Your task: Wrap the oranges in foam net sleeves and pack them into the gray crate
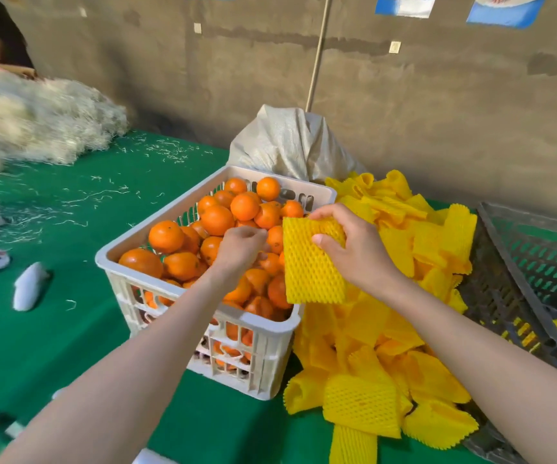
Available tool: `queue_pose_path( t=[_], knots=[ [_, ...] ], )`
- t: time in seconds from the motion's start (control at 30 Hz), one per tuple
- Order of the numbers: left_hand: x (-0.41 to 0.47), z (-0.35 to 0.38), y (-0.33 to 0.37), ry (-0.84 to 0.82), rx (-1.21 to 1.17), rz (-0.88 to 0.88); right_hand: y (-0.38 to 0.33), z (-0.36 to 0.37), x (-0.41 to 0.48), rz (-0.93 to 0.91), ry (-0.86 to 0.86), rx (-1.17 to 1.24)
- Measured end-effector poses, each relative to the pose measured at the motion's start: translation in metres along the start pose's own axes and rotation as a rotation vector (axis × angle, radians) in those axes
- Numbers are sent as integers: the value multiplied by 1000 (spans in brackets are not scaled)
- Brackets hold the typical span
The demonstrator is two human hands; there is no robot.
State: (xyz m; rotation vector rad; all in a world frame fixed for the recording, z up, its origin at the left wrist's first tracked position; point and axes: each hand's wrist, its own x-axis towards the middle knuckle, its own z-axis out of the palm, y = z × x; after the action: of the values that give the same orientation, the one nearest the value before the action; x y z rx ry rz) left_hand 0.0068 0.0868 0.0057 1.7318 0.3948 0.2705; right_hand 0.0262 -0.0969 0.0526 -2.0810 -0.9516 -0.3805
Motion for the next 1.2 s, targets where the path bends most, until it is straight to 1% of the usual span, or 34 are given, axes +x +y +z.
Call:
queue_pose_path(
  t=[0.03,0.07,0.1,0.13,0.2,0.27,0.33,0.4,0.43,0.47,0.5,0.57,0.6,0.63,0.7,0.77,0.83,0.93,1.07,1.13,1.2],
  knots=[
    [9,-9,-7,-17,314,24,-3,5,3,-6,-20,-5],
    [15,-16,-14,-90,619,40,-6,9,5,-11,-38,-17],
    [19,-21,-20,-185,877,32,-9,13,7,-16,-48,-28],
    [22,-23,-26,-269,1056,-4,-11,17,8,-21,-51,-35],
    [24,-23,-33,-372,1231,-64,-13,20,12,-24,-62,-43],
    [27,-20,-36,-400,1273,-36,-14,22,14,-22,-85,-48],
    [28,-19,-37,-387,1258,-15,-12,22,14,0,-106,-43],
    [30,-19,-37,-359,1205,-29,-10,21,13,39,-120,-31],
    [30,-20,-35,-341,1145,-38,-8,19,11,56,-123,-25],
    [30,-22,-32,-314,1035,-37,-6,17,11,65,-123,-18],
    [29,-25,-27,-276,859,-36,-4,13,10,69,-124,-11],
    [25,-28,-15,-224,353,-54,1,3,9,92,-150,15],
    [21,-26,-8,-236,101,-70,3,-3,7,115,-174,54],
    [15,-22,0,-269,-101,-79,4,-9,5,146,-199,117],
    [3,-7,14,-359,-396,-85,6,-18,0,226,-228,283],
    [-7,15,26,-429,-620,-116,6,-26,-7,312,-235,468],
    [-19,37,36,-449,-724,-116,6,-33,-14,399,-255,637],
    [-38,68,46,-379,-808,-75,7,-43,-25,505,-255,830],
    [-60,98,52,-317,-804,26,13,-55,-39,608,-193,1023],
    [-67,108,53,-289,-758,78,16,-58,-44,618,-139,1000],
    [-70,114,53,-225,-656,179,17,-57,-48,569,-74,830]
  ],
)
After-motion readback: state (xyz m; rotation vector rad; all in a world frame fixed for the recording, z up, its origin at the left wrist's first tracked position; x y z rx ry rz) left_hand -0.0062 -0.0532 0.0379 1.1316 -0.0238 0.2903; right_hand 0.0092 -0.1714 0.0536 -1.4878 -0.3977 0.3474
